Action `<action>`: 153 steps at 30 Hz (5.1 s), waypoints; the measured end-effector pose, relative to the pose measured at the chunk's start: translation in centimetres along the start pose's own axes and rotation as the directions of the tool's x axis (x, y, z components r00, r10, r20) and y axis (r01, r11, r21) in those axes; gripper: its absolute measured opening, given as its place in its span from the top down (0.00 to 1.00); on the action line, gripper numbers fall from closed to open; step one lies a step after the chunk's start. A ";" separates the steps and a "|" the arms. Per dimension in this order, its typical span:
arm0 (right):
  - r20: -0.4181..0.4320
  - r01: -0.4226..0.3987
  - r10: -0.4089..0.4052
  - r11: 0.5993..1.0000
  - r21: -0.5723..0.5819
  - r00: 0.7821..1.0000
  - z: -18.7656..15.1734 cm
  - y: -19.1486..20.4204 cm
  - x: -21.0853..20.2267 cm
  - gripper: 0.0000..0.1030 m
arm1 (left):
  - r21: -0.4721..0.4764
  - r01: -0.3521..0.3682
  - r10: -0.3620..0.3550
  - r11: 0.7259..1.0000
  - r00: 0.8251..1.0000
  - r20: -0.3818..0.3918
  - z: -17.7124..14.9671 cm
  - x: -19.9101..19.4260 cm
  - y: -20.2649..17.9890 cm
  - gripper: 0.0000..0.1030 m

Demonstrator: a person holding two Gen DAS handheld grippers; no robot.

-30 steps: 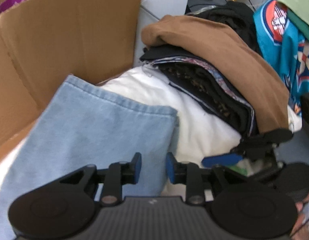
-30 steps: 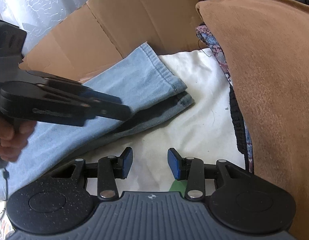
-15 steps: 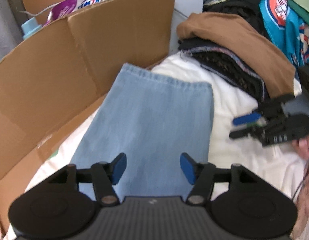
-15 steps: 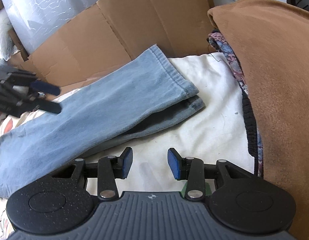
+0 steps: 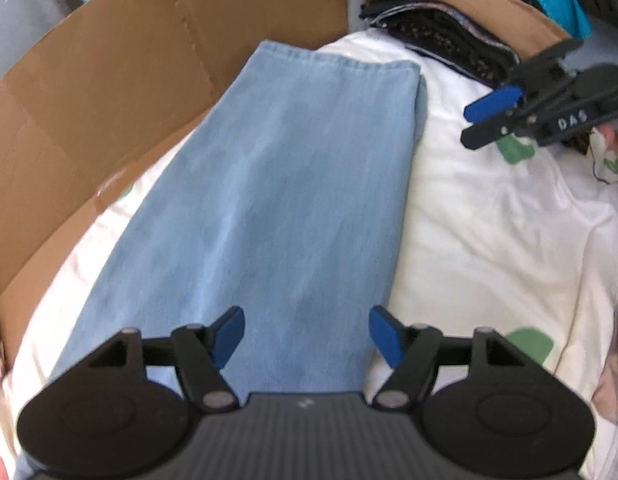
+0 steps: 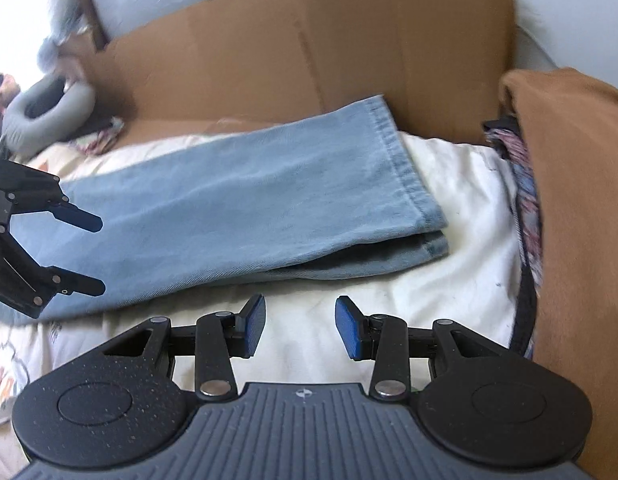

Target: Fold clothes

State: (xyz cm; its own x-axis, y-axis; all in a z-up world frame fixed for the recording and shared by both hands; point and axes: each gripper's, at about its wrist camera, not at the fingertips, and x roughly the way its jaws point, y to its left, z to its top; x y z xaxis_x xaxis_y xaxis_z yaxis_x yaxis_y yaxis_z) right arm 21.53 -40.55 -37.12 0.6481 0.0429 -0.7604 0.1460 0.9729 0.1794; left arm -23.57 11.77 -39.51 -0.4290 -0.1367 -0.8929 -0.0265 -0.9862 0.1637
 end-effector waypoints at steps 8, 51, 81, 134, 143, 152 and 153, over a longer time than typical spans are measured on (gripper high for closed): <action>-0.138 -0.065 0.044 0.986 -0.152 0.990 0.9 4.2 1.2 0.55 | 0.005 -0.054 0.054 0.999 0.997 0.053 -3.5 0.0 -0.8 0.30; -0.064 -0.124 0.121 0.991 -0.045 0.991 0.8 10.0 5.5 0.55 | -0.089 -0.011 0.033 0.996 0.970 0.242 -3.7 -1.9 0.8 0.96; -0.157 -0.083 0.077 0.996 -0.030 0.985 1.0 9.4 7.1 0.54 | -0.117 0.070 -0.039 0.991 0.966 0.255 -3.5 -2.5 1.6 0.97; -0.412 -0.414 0.282 0.868 -0.276 0.866 0.0 20.9 6.8 0.55 | -0.257 -0.305 0.341 0.917 0.934 0.106 -18.7 -4.5 1.6 0.24; -0.344 -0.414 0.311 0.865 -0.284 0.886 1.3 23.8 6.8 0.55 | -0.337 -0.285 0.356 0.897 0.919 0.171 -18.5 -7.3 3.9 0.29; -0.269 -0.364 0.288 0.881 -0.301 0.919 3.1 25.1 7.1 0.55 | -0.379 -0.262 0.355 0.888 0.913 0.200 -17.8 -8.2 5.8 0.32; -0.255 -0.363 0.294 0.887 -0.287 0.921 3.4 25.1 7.1 0.55 | -0.383 -0.260 0.355 0.887 0.913 0.202 -17.8 -8.3 6.0 0.32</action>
State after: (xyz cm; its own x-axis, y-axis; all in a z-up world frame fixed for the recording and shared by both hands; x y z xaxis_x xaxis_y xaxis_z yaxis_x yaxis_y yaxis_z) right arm 32.31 -16.58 -35.90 0.4493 0.3838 -0.8067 -0.3200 0.9122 0.2558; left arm -4.08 5.29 -38.64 -0.5830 -0.4558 -0.6726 0.4335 -0.8747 0.2169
